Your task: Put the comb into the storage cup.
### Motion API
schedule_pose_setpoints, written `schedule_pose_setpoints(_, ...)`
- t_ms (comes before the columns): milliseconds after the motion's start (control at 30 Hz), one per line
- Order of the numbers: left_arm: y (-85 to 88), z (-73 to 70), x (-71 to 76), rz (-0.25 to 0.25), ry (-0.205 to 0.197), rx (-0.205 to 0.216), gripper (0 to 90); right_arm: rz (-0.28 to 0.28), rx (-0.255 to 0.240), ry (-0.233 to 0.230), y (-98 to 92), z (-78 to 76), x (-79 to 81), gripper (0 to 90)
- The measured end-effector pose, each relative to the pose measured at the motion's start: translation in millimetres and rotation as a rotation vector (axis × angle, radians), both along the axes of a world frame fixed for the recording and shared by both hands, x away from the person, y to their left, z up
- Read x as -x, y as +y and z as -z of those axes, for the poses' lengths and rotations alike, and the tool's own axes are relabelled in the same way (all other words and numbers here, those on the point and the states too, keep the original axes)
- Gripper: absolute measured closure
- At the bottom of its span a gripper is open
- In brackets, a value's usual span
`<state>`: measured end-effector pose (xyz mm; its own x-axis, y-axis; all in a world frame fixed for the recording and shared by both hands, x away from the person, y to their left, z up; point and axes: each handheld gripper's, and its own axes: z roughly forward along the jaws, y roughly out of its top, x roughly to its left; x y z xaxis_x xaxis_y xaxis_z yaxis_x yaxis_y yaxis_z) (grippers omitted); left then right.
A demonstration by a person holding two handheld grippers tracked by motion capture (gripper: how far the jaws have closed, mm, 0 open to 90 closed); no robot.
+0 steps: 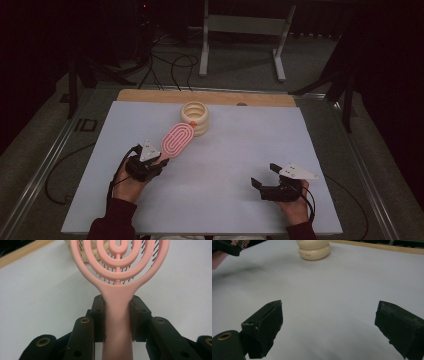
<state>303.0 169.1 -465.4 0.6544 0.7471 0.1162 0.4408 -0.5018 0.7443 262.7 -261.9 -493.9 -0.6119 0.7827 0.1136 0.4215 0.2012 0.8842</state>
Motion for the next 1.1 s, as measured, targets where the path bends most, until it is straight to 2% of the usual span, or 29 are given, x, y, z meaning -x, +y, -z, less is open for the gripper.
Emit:
schedule_pose_setpoints(233, -4.4, -8.3, 4.5, 0.002, -0.037, 0.006, 69.8, -0.012, -0.012, -0.002, 8.0, -13.9, -9.8, 8.0)
schedule_pose_setpoints(300, -6.4, -10.8, 5.9, 0.005, -0.047, 0.009, 69.8, -0.017, -0.013, 0.003, 16.7, -21.5, -15.9, 8.0)
schedule_pose_setpoints(433, -9.7, -13.8, 7.5, 0.013, -0.060, 0.013, 69.8, -0.021, -0.011, 0.003, 19.2, -23.6, -17.7, 8.0)
schedule_pose_setpoints(467, -11.8, -14.6, 8.6, 0.013, -0.066, 0.012, 69.8, -0.028, -0.012, 0.012, 29.9, -31.2, -24.6, 7.9)
schedule_pose_setpoints(833, -19.9, -15.1, 10.3, 0.022, -0.084, 0.008, 69.8, -0.077, -0.013, 0.036, 59.6, -49.2, -44.4, 8.0)
schedule_pose_setpoints(1100, -23.1, -14.8, 11.3, 0.024, -0.096, 0.006, 69.8, -0.099, -0.031, 0.044, 77.3, -59.4, -58.1, 7.9)
